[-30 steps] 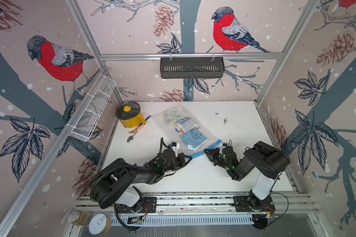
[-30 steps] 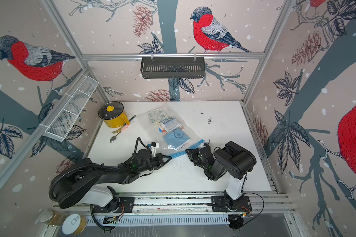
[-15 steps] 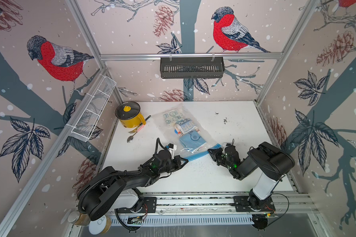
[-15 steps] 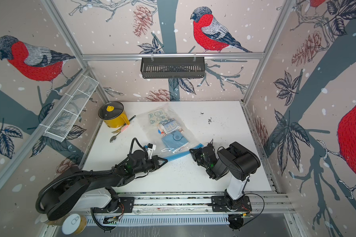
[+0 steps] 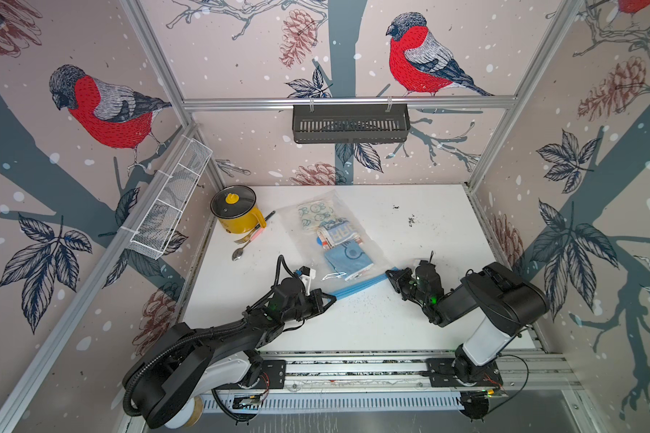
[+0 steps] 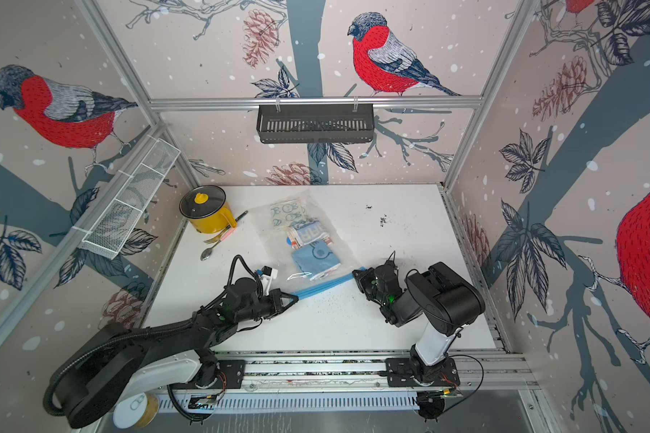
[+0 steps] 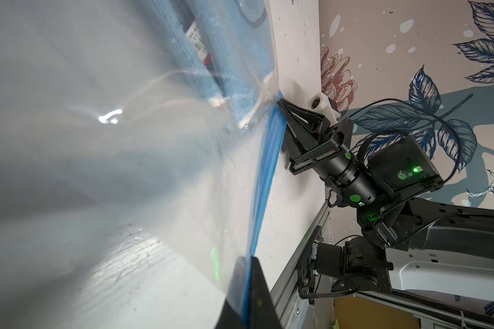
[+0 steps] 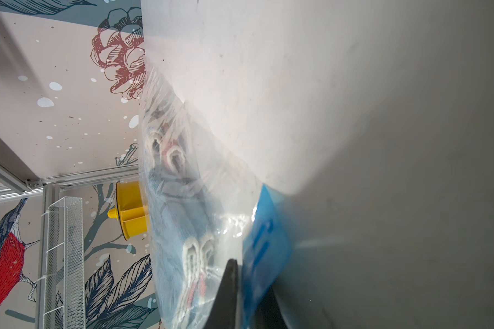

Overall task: Place the folded towel into the vacuum bag
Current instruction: Close the vacuum bag at the center of the board.

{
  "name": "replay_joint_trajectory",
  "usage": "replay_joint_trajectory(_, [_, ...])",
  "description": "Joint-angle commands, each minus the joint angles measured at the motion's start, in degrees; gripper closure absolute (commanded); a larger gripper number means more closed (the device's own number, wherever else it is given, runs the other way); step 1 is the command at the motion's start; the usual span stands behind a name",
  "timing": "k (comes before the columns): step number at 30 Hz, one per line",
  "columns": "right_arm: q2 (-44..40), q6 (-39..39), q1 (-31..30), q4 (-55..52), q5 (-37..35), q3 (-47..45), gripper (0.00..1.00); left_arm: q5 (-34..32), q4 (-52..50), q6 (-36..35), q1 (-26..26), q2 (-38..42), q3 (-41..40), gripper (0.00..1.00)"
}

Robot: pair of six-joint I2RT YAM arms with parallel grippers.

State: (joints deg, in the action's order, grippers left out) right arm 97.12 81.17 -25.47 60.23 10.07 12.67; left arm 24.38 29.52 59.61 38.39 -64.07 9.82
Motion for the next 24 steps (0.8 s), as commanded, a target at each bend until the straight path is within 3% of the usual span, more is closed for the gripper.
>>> replay_joint_trajectory(1, [0.14,-1.87,1.93,-7.29,-14.74,-0.04,1.0,0.21,-8.22,-1.6,-0.75,1.93,-1.02,1.0])
replay_joint_trajectory(24, [-0.68,-4.78,5.75,-9.34,-12.37,0.87,1.0,-0.08,-14.46,-2.49,-3.28,8.61,-3.63,1.0])
